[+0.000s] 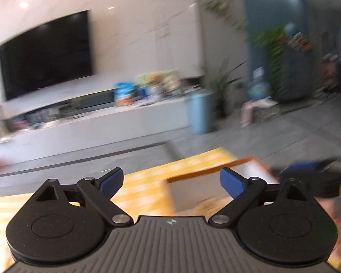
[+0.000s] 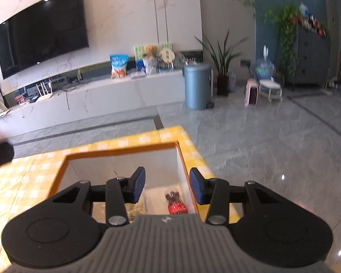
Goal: Organize snacks
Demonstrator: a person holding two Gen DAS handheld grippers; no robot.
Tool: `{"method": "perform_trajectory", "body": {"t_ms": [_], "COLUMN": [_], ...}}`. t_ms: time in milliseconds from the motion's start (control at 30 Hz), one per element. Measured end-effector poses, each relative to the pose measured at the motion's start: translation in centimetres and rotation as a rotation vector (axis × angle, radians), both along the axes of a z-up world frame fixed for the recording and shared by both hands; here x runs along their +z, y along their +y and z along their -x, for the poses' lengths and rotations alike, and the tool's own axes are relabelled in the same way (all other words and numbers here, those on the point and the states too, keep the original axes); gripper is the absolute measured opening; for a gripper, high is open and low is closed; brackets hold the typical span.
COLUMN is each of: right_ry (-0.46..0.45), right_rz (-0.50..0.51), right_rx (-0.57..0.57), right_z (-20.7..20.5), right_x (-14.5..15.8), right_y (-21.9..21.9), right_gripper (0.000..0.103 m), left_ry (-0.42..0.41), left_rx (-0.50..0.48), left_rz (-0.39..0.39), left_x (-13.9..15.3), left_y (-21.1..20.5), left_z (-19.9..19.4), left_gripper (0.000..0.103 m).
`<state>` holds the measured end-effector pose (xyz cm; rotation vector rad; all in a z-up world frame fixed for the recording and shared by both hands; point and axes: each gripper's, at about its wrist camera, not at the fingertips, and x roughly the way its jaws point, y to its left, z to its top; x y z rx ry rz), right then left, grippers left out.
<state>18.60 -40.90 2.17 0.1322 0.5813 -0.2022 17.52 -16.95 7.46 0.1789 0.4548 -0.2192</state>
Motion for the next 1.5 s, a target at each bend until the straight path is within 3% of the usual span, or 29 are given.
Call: {"method": "perform_trajectory", "body": {"t_ms": [133, 367, 467, 567, 700, 900, 1500], "right_ry": [-0.047, -0.053, -0.008, 0.020, 0.056, 0.117, 0.134], "right_rz": [0.071, 0.060, 0.078, 0.087, 0.087, 0.117, 0.035], "right_rx": [-0.021, 0.039, 0.086, 0.057, 0.038, 0.016, -0.007], "right_z": [2.0, 10.7, 14.5, 18.0, 20.9, 21.6, 21.6], "right_x": [2.2, 3.3, 3.0, 2.9, 2.9, 2.4, 1.9], "right_y": [3.4, 10.4, 12.2, 12.6, 12.8, 12.9, 11.0], "right_gripper": [0.050, 0.067, 0.069, 0.074, 0.078, 0.078, 0.077], "left_ry": [0.050, 0.073, 0.104, 0.131, 0.189, 0.272, 0.282], "left_rx": [-0.002, -0.019, -0.063, -0.091, -0.045, -0.044, -0.027], "left_rz": [0.008, 0.004, 0.043, 0.067, 0.098, 0.136, 0.096], "left_x": [1.2, 2.6, 2.0, 1.0, -0.8, -2.3, -2.8], "left_y": [3.0, 6.2, 6.5, 6.1, 5.0, 3.9, 1.4], "left_z": [2.3, 7.7, 9.2, 11.0, 12.0, 11.9, 13.0], "left_gripper": [0.103, 0.103, 0.103, 0.103, 0.103, 0.103, 0.103]}}
